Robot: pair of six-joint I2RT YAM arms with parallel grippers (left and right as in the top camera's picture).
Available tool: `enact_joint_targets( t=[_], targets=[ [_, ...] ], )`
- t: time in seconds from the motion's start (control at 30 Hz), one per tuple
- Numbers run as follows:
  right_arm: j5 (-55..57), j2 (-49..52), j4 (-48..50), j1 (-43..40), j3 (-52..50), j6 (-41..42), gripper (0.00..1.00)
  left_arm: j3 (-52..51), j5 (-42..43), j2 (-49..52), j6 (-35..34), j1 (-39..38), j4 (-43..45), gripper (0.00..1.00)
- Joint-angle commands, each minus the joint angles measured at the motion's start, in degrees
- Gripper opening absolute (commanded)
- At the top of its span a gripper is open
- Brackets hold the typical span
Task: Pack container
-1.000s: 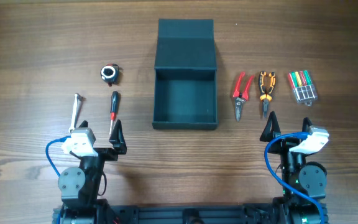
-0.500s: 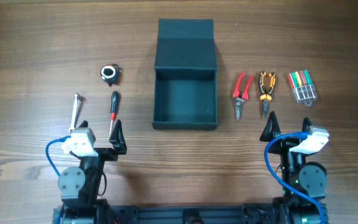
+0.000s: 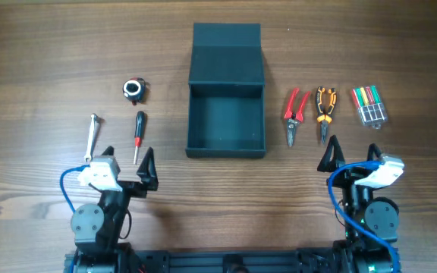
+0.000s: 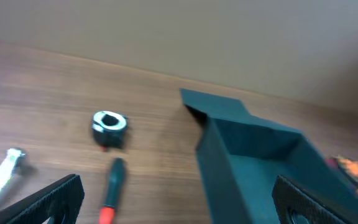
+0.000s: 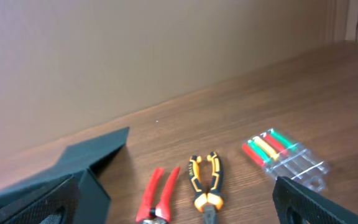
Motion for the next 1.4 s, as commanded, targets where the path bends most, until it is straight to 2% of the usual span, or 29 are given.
enact_joint_targets(
  t=[0.0,0.03,0.1,0.23,0.27,0.37,0.43,0.5,0.6,0.73,0.83,0.9,1.03,1.2,1.37],
  targets=[
    [-0.04,-0.24,0.15,-0.17,-0.04,14.16,1.00,-0.15,6.40,0.72,-11.37,-0.28,-0.61,1.00],
    [-0.42,-0.13,0.17,-0.17,-0.04,14.62,1.00,-0.13,6.40,1.03,-12.85,-0.28,-0.61,1.00],
    [-4.59,0.79,0.13,-0.17,0.31,9.81,0.99,0.96,6.40,2.10,-16.09,-0.28,-0.61,0.99],
    [-7.58,6.99,-5.55,-0.20,8.26,5.77,1.00,7.98,2.97,7.85,-15.52,-0.20,-1.05,1.00],
    [-6.60,10.56,-9.35,-0.20,12.37,5.25,1.00,10.71,1.29,10.32,-15.45,-0.20,-2.05,1.00],
    [-6.51,26.45,-17.40,-0.20,27.21,-1.68,1.00,25.00,-2.34,24.06,-5.29,-0.22,-10.73,1.00],
    [-6.49,34.69,-20.28,-0.20,35.36,-3.76,1.00,33.92,-4.74,32.70,-1.66,-0.22,-17.14,1.00],
    [-6.60,45.68,-24.92,-0.37,47.74,-6.05,1.00,44.13,-6.84,43.34,1.42,0.00,-22.91,1.00],
    [-8.41,57.31,-31.19,-1.79,62.93,-10.51,1.00,53.92,-6.75,55.17,4.07,1.86,-27.36,1.00],
    [-17.14,69.51,-47.71,-4.00,81.72,-13.53,1.00,60.50,-5.68,66.55,4.07,5.07,-30.99,1.00],
    [-17.00,72.91,-51.04,-4.00,84.72,-11.82,1.00,60.70,-4.17,70.79,4.04,6.29,-31.04,1.00],
    [-16.37,74.93,-49.09,-5.35,84.72,-15.02,1.00,60.70,-4.46,72.30,4.07,6.29,-30.86,1.00],
    [-16.70,81.40,-44.89,-12.98,84.72,-18.47,1.00,60.70,-4.42,72.89,4.04,6.29,-30.93,1.00],
    [-16.65,92.76,-44.61,-22.03,84.72,-30.97,1.00,60.70,-4.42,72.94,4.07,6.29,-30.93,1.00],
    [-13.00,102.90,-44.09,-23.39,84.72,-42.95,1.00,60.70,-4.42,72.94,4.07,6.29,-30.93,1.00]
  ],
)
